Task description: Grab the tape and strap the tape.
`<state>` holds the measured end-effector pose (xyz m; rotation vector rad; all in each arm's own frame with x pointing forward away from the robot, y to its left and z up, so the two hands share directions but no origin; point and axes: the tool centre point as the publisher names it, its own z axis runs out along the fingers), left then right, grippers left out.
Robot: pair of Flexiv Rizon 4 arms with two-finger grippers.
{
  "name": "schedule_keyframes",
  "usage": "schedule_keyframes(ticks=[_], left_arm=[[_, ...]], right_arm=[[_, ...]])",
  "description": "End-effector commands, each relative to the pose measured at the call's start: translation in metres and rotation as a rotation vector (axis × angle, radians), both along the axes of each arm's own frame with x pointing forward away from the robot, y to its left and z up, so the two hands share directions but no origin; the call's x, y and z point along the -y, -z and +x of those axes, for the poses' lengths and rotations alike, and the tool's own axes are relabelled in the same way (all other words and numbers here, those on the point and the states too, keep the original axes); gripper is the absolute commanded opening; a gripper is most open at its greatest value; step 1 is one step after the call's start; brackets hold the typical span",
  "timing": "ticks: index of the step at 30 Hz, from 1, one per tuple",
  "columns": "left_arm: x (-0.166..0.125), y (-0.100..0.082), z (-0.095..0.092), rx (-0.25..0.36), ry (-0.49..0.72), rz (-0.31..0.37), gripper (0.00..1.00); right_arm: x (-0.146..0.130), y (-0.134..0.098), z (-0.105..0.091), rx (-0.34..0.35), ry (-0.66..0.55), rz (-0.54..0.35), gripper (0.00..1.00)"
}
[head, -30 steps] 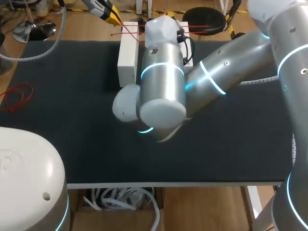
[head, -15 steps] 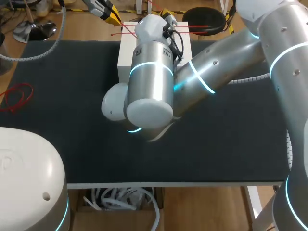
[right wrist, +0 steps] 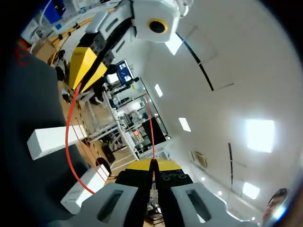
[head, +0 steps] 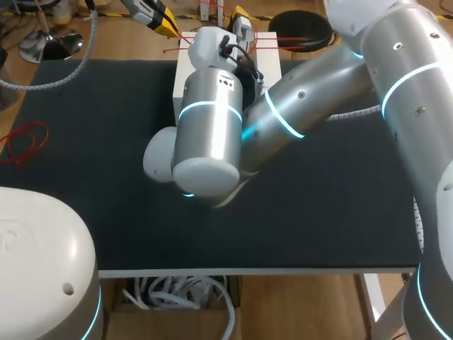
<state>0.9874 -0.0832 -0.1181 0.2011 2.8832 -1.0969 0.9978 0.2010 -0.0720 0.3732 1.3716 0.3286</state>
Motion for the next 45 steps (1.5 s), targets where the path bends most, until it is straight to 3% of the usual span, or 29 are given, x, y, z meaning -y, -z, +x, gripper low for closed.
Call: schedule_keyframes(ticks=[1, 8, 14, 22, 28, 45], left_arm=[[0.0, -0.001, 0.001, -0.003, 0.001, 0.004, 0.0], [0.0, -0.001, 0.001, -0.003, 0.001, 0.004, 0.0], [0.0, -0.001, 0.001, -0.003, 0.001, 0.004, 0.0], [0.0, -0.001, 0.001, -0.003, 0.001, 0.004, 0.0], [0.0, -0.001, 0.001, -0.003, 0.001, 0.004, 0.0], [0.0, -0.001, 0.001, -0.003, 0.001, 0.004, 0.0]], right_arm=[[-0.009, -0.001, 0.0, 0.01, 0.034, -0.069, 0.0], [-0.008, -0.01, 0.0, 0.025, 0.08, -0.186, 0.0], [-0.012, -0.014, -0.006, -0.013, 0.022, -0.302, 0.0], [-0.012, -0.018, -0.01, -0.01, 0.045, -0.461, 0.0], [-0.008, -0.028, -0.012, 0.008, 0.079, -0.525, 0.0], [-0.011, -0.034, -0.014, 0.011, 0.029, -0.724, 0.0]])
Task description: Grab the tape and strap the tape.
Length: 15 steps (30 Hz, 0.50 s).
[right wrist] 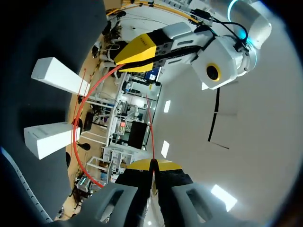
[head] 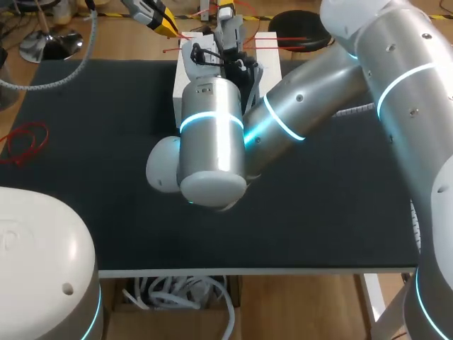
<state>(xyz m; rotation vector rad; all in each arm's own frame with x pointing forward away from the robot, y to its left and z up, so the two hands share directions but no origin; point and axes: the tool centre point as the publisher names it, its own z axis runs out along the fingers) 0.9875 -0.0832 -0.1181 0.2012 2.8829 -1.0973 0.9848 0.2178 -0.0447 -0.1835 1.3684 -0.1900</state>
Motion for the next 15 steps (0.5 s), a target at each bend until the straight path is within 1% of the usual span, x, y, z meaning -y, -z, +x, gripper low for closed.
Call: schedule_keyframes(ticks=[1, 6, 9, 11, 12, 15], left_arm=[[0.0002, -0.001, 0.0009, -0.004, 0.001, 0.005, 0.0], [0.0002, -0.001, 0.0009, -0.004, 0.001, 0.005, 0.0], [0.0002, -0.001, 0.0009, -0.004, 0.001, 0.005, 0.0], [0.0002, -0.001, 0.0009, -0.004, 0.001, 0.005, 0.0], [0.0002, -0.001, 0.0009, -0.004, 0.001, 0.005, 0.0], [0.0002, -0.001, 0.0009, -0.004, 0.001, 0.005, 0.0]], right_arm=[[0.0065, -0.0073, -0.0012, -0.007, -0.006, -0.026, 0.0], [0.0108, -0.0112, -0.0032, -0.008, 0.009, -0.05, 0.0], [0.012, -0.0108, -0.003, -0.015, 0.012, -0.047, 0.0], [0.0125, -0.0111, -0.0031, -0.031, 0.004, -0.012, 0.0], [0.0132, -0.0116, -0.0029, -0.028, -0.026, 0.007, 0.0], [0.0132, -0.0116, -0.0029, -0.028, -0.026, 0.007, 0.0]])
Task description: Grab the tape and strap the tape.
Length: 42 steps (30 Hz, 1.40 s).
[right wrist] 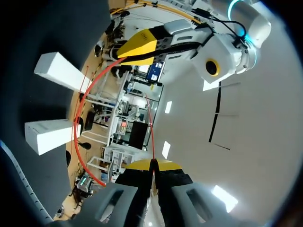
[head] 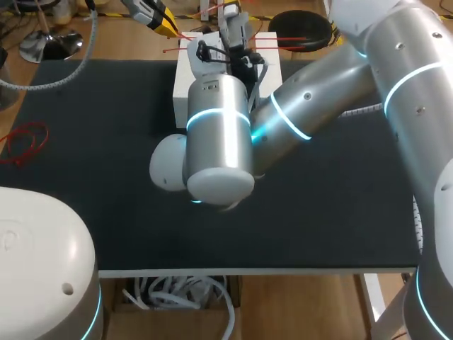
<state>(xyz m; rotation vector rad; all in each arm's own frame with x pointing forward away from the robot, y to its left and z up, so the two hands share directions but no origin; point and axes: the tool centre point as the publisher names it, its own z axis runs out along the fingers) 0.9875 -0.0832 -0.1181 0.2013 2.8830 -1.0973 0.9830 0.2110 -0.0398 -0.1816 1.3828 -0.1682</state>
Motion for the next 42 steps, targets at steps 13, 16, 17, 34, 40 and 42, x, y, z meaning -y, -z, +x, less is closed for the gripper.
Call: schedule_keyframes(ticks=[13, 16, 17, 34, 40, 42], left_arm=[[0.0001, -0.001, 0.0008, -0.003, 0.001, 0.005, 0.0], [0.0001, -0.001, 0.0008, -0.003, 0.001, 0.005, 0.0], [0.0001, -0.001, 0.0008, -0.003, 0.001, 0.005, 0.0], [0.0001, -0.001, 0.0008, -0.003, 0.001, 0.005, 0.0], [0.0001, -0.001, 0.0008, -0.003, 0.001, 0.005, 0.0], [0.0001, -0.001, 0.0008, -0.003, 0.001, 0.005, 0.0]], right_arm=[[0.0064, -0.0067, -0.001, -0.013, -0.014, -0.008, 0.0], [0.0064, -0.0067, -0.001, -0.013, -0.014, -0.008, 0.0], [0.0064, -0.0067, -0.001, -0.013, -0.014, -0.008, 0.0], [0.0025, -0.0092, 0.0006, -0.032, 0.032, -0.07, 0.0], [0.0019, -0.0143, 0.0004, -0.041, 0.06, -0.118, 0.0], [0.0029, -0.016, -0.0001, -0.045, 0.075, -0.146, 0.0]])
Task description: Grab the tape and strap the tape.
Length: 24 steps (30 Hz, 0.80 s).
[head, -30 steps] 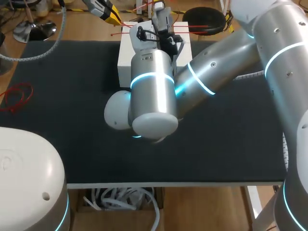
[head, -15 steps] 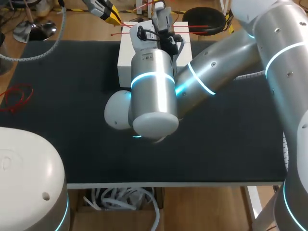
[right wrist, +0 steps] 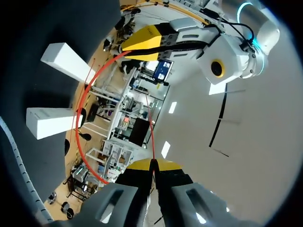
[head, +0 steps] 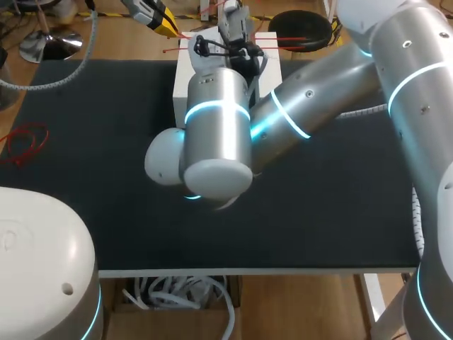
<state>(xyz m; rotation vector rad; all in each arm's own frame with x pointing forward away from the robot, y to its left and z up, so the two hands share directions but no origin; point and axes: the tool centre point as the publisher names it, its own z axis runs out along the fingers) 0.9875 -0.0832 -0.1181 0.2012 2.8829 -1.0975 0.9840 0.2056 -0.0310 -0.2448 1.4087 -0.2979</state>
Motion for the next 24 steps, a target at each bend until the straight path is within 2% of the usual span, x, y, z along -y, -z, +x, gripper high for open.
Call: schedule_keyframes(ticks=[1, 4, 11, 24], left_arm=[[0.0, -0.001, 0.001, -0.003, 0.001, 0.005, 0.0], [0.0, -0.001, 0.001, -0.003, 0.001, 0.005, 0.0], [0.0, -0.001, 0.001, -0.003, 0.001, 0.005, 0.0], [0.0, -0.001, 0.001, -0.003, 0.001, 0.005, 0.0]], right_arm=[[-0.002, -0.008, -0.002, -0.015, 0.025, -0.031, 0.0], [0.002, -0.01, -0.002, 0.0, 0.05, -0.088, 0.0], [0.001, -0.001, -0.002, 0.003, 0.085, -0.149, 0.0], [-0.028, 0.016, -0.005, -0.002, 0.071, -0.183, 0.0]])
